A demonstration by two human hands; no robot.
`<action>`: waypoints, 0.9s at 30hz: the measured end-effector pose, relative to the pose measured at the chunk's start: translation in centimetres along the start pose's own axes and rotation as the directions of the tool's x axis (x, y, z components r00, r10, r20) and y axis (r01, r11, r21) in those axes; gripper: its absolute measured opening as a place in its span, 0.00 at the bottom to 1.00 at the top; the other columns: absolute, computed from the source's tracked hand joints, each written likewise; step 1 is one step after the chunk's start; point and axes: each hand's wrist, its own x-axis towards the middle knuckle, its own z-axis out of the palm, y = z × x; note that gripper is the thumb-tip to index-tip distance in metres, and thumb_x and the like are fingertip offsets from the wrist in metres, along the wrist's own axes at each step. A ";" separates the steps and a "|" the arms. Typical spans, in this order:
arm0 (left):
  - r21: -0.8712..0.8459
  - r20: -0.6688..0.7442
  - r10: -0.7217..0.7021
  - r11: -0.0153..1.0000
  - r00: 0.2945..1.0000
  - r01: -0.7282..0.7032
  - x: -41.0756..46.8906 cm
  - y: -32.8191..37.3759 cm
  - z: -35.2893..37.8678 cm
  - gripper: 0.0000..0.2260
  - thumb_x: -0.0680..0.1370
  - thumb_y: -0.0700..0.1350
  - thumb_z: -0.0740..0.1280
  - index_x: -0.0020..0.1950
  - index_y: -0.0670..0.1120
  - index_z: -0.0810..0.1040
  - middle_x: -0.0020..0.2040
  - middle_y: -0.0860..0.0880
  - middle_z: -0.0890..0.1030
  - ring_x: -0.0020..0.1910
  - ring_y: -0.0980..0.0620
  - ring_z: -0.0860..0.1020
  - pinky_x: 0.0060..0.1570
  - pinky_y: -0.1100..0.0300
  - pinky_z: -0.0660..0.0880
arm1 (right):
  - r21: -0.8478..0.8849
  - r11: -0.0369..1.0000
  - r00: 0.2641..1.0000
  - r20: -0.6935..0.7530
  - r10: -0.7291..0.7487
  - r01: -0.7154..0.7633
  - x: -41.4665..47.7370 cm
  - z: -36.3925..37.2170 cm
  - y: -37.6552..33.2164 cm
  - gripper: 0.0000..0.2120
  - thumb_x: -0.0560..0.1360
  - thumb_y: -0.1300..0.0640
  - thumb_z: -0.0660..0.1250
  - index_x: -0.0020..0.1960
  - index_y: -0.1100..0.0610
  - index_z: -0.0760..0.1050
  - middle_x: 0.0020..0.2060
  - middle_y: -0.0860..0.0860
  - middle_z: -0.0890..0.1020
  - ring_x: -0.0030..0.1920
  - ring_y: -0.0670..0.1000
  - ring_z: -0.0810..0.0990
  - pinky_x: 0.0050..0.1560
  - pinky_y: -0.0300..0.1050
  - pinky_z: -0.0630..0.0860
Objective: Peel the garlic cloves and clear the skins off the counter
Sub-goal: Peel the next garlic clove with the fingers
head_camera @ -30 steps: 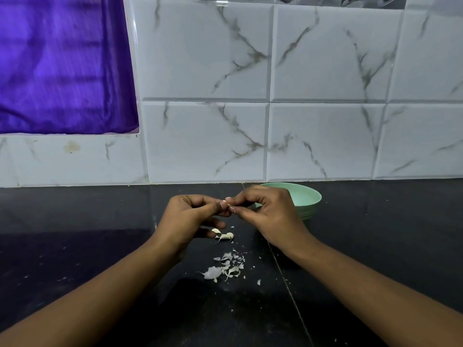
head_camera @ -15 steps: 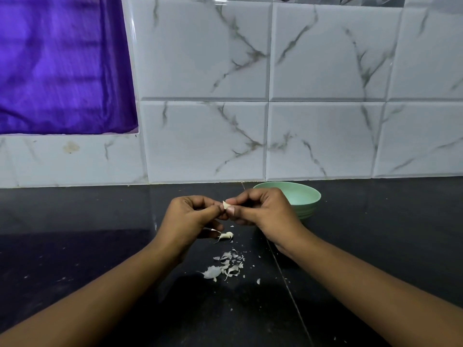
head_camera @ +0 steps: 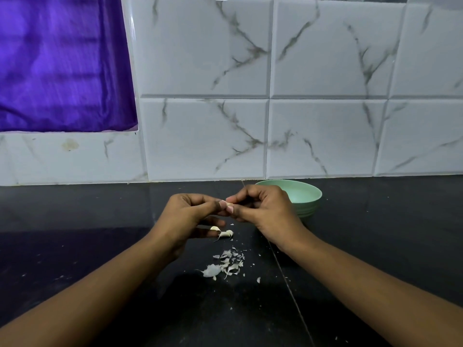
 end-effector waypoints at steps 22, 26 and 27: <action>0.041 0.023 -0.048 0.998 0.999 0.047 0.1 0.3 -0.2 0.07 0.77 0.41 0.66 0.44 0.42 0.83 0.40 0.45 0.85 0.32 0.53 0.81 0.30 0.62 0.77 | 0.233 0.954 0.981 0.079 0.175 -0.188 0.0 -0.2 -0.2 0.04 0.70 0.68 0.71 0.41 0.60 0.80 0.33 0.51 0.83 0.35 0.46 0.83 0.38 0.38 0.80; 0.044 0.013 -0.030 0.999 0.999 0.029 0.1 0.1 -0.2 0.05 0.76 0.39 0.67 0.44 0.39 0.82 0.38 0.45 0.85 0.31 0.54 0.81 0.28 0.63 0.76 | 0.127 0.986 0.995 0.004 0.104 -0.104 -0.1 0.2 -0.1 0.04 0.70 0.67 0.73 0.40 0.59 0.81 0.39 0.55 0.85 0.40 0.51 0.84 0.40 0.39 0.80; 0.045 0.007 -0.024 0.999 1.000 0.023 0.0 0.1 -0.2 0.05 0.76 0.38 0.67 0.43 0.39 0.82 0.38 0.45 0.85 0.31 0.54 0.81 0.27 0.63 0.76 | 0.117 0.988 0.995 -0.006 0.098 -0.097 -0.2 0.3 -0.1 0.04 0.70 0.66 0.73 0.40 0.58 0.81 0.40 0.56 0.85 0.41 0.52 0.84 0.40 0.40 0.80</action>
